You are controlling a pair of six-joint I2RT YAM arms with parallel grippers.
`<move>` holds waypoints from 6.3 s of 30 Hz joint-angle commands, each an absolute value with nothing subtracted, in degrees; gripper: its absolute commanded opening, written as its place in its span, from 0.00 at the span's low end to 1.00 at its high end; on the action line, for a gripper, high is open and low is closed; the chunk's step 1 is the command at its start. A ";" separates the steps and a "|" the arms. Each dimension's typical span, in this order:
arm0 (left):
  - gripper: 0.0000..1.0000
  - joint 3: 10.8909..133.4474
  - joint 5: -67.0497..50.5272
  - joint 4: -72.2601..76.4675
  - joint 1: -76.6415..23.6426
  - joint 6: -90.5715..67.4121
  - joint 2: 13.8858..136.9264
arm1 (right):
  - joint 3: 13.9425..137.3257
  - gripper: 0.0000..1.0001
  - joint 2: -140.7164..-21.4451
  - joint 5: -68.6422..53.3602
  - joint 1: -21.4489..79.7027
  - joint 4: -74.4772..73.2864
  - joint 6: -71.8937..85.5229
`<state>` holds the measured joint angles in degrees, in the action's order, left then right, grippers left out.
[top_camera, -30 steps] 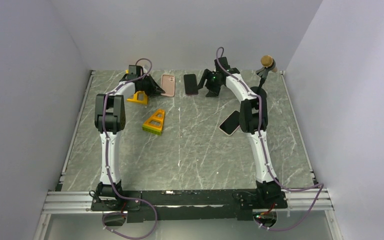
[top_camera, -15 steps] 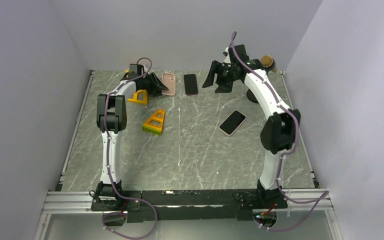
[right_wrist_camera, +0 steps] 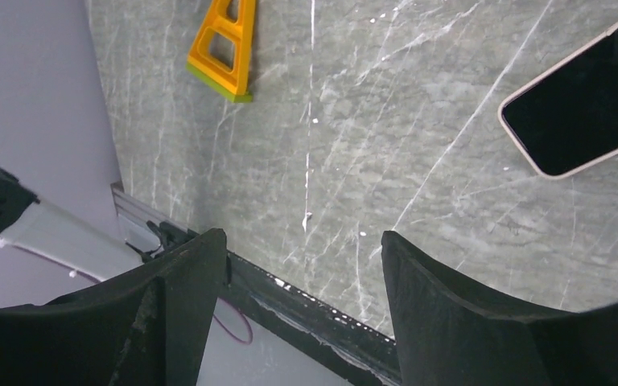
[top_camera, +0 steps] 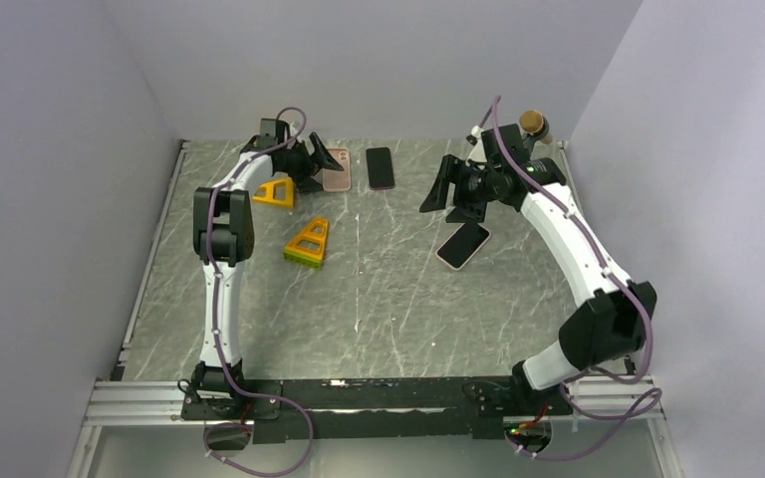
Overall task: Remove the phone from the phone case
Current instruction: Place the phone case at the center of the board, then pick up the phone at the center of the board.
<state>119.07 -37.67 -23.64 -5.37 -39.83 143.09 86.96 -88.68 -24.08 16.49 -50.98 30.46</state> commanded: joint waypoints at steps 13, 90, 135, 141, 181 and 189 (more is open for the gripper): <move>0.99 117.53 -12.50 -49.41 -9.29 -30.72 124.81 | 76.06 0.76 -72.51 -10.83 16.35 -57.42 36.47; 0.99 65.96 -20.66 -46.61 -19.96 -38.54 56.45 | 72.87 0.00 -102.82 -9.90 13.92 -34.95 32.56; 0.57 56.53 -24.62 -19.47 -34.62 -69.80 73.48 | 60.55 0.00 -76.77 -30.75 39.74 -15.82 39.55; 0.49 57.88 -23.38 -22.13 -34.64 -67.07 73.84 | 63.18 0.00 -77.08 -29.90 41.73 -17.13 37.62; 0.00 52.32 -43.23 10.78 -20.82 -61.56 61.78 | 61.70 0.99 -64.91 -47.07 27.98 -28.75 28.07; 0.00 45.45 -47.20 24.33 -20.56 -72.75 60.62 | 55.72 0.73 -66.88 -57.19 27.80 -8.05 39.60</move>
<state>46.63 -42.00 10.50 -20.91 -65.10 62.81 57.98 -65.69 -47.18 28.12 -23.09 31.75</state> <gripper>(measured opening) 0.173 0.775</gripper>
